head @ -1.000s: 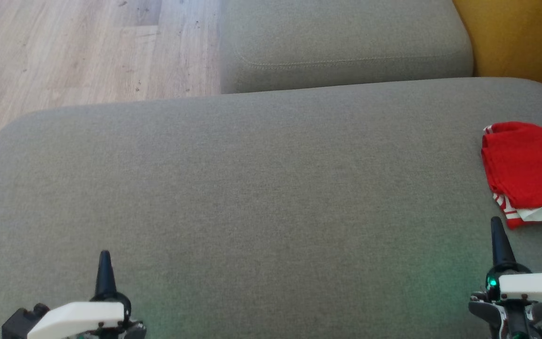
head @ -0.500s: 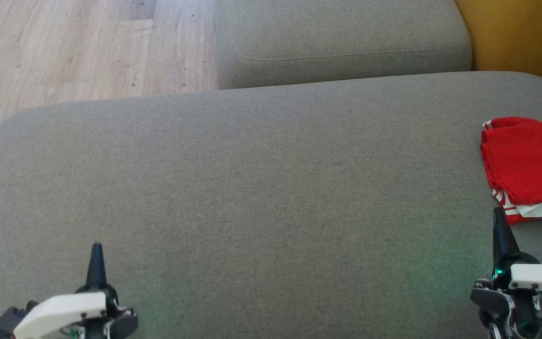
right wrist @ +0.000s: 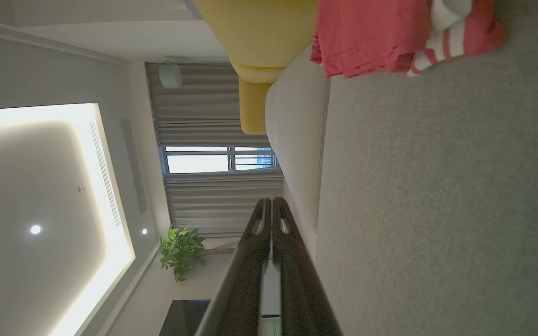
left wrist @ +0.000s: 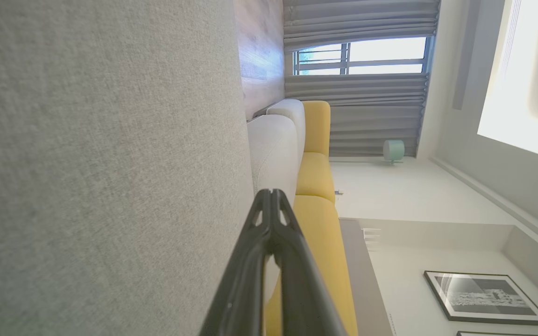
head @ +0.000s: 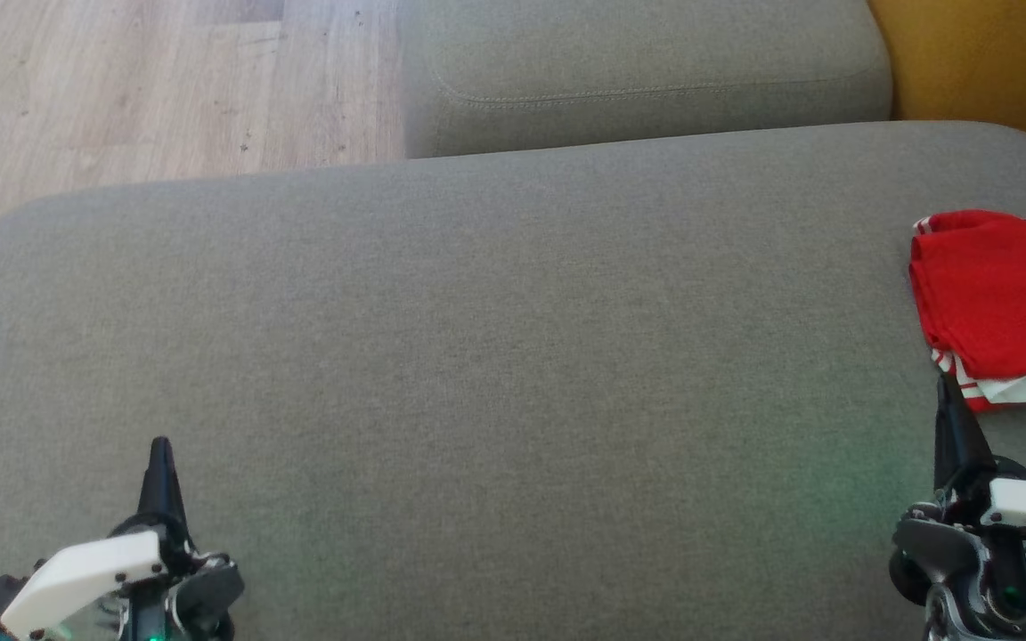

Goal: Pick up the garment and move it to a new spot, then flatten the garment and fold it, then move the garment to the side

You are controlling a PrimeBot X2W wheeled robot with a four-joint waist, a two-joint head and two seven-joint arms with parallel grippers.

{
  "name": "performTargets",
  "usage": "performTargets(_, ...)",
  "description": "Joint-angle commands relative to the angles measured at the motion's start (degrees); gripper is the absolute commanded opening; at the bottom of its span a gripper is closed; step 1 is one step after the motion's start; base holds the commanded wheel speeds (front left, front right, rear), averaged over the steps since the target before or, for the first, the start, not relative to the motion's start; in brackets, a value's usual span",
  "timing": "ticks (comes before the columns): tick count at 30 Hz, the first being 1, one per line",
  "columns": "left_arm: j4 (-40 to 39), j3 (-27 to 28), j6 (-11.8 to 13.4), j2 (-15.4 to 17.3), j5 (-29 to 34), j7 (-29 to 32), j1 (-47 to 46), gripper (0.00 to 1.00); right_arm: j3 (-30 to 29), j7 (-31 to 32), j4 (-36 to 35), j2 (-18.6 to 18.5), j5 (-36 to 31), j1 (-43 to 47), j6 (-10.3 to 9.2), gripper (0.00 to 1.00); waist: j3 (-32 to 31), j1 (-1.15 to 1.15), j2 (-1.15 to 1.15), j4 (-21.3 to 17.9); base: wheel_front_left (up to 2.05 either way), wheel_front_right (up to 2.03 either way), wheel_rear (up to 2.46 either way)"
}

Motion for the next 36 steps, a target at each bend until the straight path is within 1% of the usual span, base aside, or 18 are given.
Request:
performTargets(1, -1.5, 2.2, -0.4, 0.5, -0.6, 0.5, -3.1, 0.00, 0.9, 0.4, -1.6, 0.0, 0.9, -3.0, 0.44, 0.00, 0.0, 0.00, 0.00, 0.0, 0.00, 0.00, 0.00)
performTargets(36, -1.4, 3.0, -0.5, -0.1, 0.0, 1.2, -3.2, 0.00, 0.4, 0.7, -1.6, 0.3, 0.5, -3.0, 0.44, 0.00, 0.0, 0.00, 0.00, 0.0, 0.00, 0.00, 0.00)
